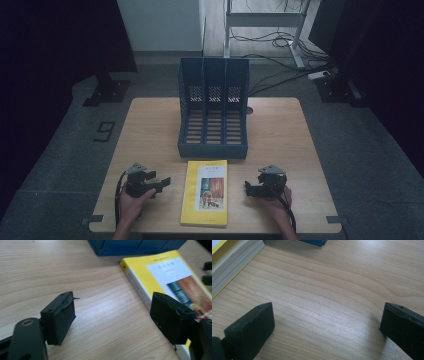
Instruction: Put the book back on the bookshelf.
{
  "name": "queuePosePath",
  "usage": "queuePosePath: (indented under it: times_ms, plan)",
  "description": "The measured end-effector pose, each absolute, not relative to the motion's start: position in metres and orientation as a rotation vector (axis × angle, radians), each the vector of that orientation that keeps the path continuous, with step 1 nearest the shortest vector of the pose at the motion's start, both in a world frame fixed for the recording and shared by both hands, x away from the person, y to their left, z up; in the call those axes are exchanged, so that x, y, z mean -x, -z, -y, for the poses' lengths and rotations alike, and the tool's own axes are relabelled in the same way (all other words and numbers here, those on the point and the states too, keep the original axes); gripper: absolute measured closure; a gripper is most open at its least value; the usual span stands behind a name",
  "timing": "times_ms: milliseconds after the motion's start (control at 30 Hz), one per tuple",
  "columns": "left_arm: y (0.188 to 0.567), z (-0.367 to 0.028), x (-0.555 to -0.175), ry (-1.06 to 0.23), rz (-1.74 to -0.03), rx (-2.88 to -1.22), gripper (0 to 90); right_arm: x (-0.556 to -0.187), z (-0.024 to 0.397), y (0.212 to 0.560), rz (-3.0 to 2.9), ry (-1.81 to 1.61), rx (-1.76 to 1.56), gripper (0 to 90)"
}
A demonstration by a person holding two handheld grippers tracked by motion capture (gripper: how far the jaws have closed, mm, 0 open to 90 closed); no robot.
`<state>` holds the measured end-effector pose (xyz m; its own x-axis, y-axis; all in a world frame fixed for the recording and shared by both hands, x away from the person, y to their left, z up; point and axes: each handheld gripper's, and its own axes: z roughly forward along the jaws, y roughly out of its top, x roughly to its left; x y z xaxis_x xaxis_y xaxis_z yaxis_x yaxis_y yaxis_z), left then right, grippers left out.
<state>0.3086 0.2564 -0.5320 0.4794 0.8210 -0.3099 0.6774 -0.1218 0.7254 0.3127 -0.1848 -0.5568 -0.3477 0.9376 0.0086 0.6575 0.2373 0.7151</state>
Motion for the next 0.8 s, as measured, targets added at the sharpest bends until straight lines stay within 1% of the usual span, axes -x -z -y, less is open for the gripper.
queuePosePath:
  times_ms: [100, 400, 700, 800]
  plan:
    - [0.5318, -0.2568, -0.3085, -0.216, -1.261, -1.85, 21.8, -0.3128, 0.185, 0.5568, -2.092, -0.889, -1.461, 0.0]
    - [0.529, -0.2602, -0.3076, -0.223, -1.253, -1.827, 21.4, -0.312, 0.1884, 0.5568, -2.072, -0.883, -1.483, 0.0]
    - [0.5284, -0.2621, -0.3077, -0.19, -1.262, -1.796, 20.7, -0.3107, 0.1911, 0.5542, -2.09, -0.854, -1.502, 0.2]
    - [0.5286, -0.263, -0.3083, -0.158, -1.272, -1.783, 20.7, -0.3104, 0.1914, 0.5534, -2.088, -0.85, -1.503, 1.5]
